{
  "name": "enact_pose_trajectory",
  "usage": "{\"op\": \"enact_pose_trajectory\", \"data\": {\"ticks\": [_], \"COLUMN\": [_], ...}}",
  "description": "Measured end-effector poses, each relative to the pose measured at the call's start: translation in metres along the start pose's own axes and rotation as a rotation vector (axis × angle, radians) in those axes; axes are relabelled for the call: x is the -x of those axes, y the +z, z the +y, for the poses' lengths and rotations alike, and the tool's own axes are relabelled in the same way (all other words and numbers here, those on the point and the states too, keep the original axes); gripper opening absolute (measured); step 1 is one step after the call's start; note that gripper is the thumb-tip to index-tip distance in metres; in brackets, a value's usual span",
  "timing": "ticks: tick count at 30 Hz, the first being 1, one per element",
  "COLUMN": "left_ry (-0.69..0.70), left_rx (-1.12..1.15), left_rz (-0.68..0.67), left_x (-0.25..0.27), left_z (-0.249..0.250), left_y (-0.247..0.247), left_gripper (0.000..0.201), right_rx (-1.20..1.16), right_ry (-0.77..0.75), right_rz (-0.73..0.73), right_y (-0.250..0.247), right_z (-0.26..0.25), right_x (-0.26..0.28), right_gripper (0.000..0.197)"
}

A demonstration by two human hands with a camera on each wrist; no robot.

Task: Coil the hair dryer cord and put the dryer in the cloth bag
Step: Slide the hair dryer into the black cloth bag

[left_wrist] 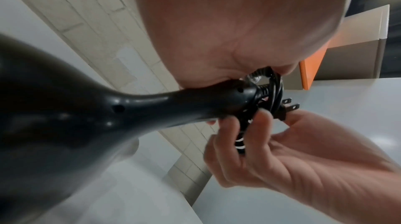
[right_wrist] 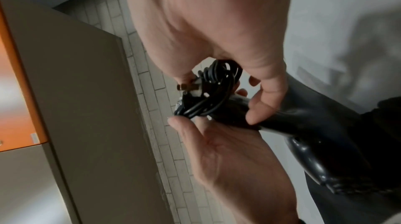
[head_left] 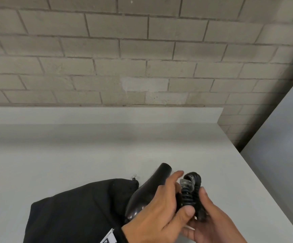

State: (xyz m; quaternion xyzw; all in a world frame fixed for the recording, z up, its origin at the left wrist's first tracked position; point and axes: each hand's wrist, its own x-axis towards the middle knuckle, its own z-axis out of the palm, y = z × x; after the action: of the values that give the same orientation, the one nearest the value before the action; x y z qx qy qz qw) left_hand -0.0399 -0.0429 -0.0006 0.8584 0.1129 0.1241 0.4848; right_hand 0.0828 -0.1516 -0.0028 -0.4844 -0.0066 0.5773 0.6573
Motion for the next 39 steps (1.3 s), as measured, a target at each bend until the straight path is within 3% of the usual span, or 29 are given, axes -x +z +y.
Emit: {"op": "enact_pose_trajectory", "data": {"ticks": [4, 8, 11, 13, 14, 15, 17, 19, 20, 21, 23, 26, 28, 30, 32, 34, 35, 37, 39], "left_ry": [0.005, 0.022, 0.049, 0.001, -0.025, -0.054, -0.126, -0.064, -0.114, -0.196, -0.161, -0.132, -0.079, 0.031, 0.067, -0.047, -0.126, -0.3, -0.466], "left_rx": [0.017, -0.053, -0.07, -0.056, -0.034, 0.014, 0.103, 0.121, 0.025, 0.079, 0.165, 0.129, 0.148, 0.206, 0.136, 0.011, -0.018, -0.049, -0.119], "left_rz": [-0.028, -0.074, -0.118, -0.145, -0.14, -0.124, -0.048, 0.015, 0.097, 0.173, 0.174, -0.063, -0.169, -0.071, 0.163, 0.404, 0.477, 0.493, 0.426], "left_x": [-0.005, -0.006, -0.004, -0.001, 0.0, 0.001, 0.0, 0.009, 0.017, 0.019, 0.014, 0.008, 0.011, 0.014, 0.02, 0.022, 0.023, 0.025, 0.026], "left_z": [-0.002, -0.008, -0.01, -0.01, -0.009, -0.009, -0.008, -0.014, -0.02, -0.03, -0.037, -0.009, -0.007, -0.007, -0.023, -0.048, -0.06, -0.08, -0.093], "left_y": [0.01, 0.012, 0.012, 0.013, 0.015, 0.016, 0.019, 0.024, 0.02, 0.019, 0.022, 0.002, -0.012, -0.027, -0.035, -0.038, -0.039, -0.042, -0.043], "left_gripper": [0.071, 0.072, 0.073, 0.075, 0.076, 0.078, 0.082, 0.067, 0.061, 0.069, 0.091, 0.093, 0.1, 0.092, 0.068, 0.042, 0.032, 0.02, 0.02], "right_rx": [-0.228, -0.353, -0.467, -0.447, -0.381, -0.312, -0.317, -0.374, -0.393, -0.409, -0.406, -0.26, -0.108, -0.104, 0.054, 0.308, 0.457, 0.661, 0.79], "right_ry": [0.137, 0.192, 0.295, 0.305, 0.286, 0.267, 0.241, 0.194, 0.206, 0.187, 0.097, 0.15, 0.153, 0.18, 0.117, -0.023, -0.093, -0.2, -0.272], "right_rz": [-0.016, -0.161, -0.018, -0.042, 0.034, 0.096, 0.152, 0.175, 0.176, 0.175, 0.158, 0.119, 0.033, -0.068, -0.096, 0.007, 0.071, 0.191, 0.272], "right_y": [0.001, 0.001, -0.017, -0.02, -0.021, -0.018, -0.01, 0.006, 0.013, 0.017, 0.023, 0.014, 0.004, -0.005, -0.008, -0.019, -0.022, -0.027, -0.033], "right_z": [-0.004, -0.013, -0.006, 0.004, 0.009, 0.011, 0.01, 0.001, 0.007, 0.011, 0.017, 0.017, 0.012, 0.01, 0.004, -0.002, -0.005, -0.011, -0.012], "right_x": [0.0, 0.005, -0.002, -0.004, -0.008, -0.005, -0.005, 0.007, 0.001, -0.003, -0.014, -0.015, -0.005, 0.001, 0.002, -0.005, -0.006, -0.009, -0.014], "right_gripper": [0.084, 0.086, 0.08, 0.07, 0.078, 0.08, 0.048, 0.042, 0.041, 0.044, 0.053, 0.032, 0.044, 0.052, 0.072, 0.085, 0.082, 0.069, 0.054]}}
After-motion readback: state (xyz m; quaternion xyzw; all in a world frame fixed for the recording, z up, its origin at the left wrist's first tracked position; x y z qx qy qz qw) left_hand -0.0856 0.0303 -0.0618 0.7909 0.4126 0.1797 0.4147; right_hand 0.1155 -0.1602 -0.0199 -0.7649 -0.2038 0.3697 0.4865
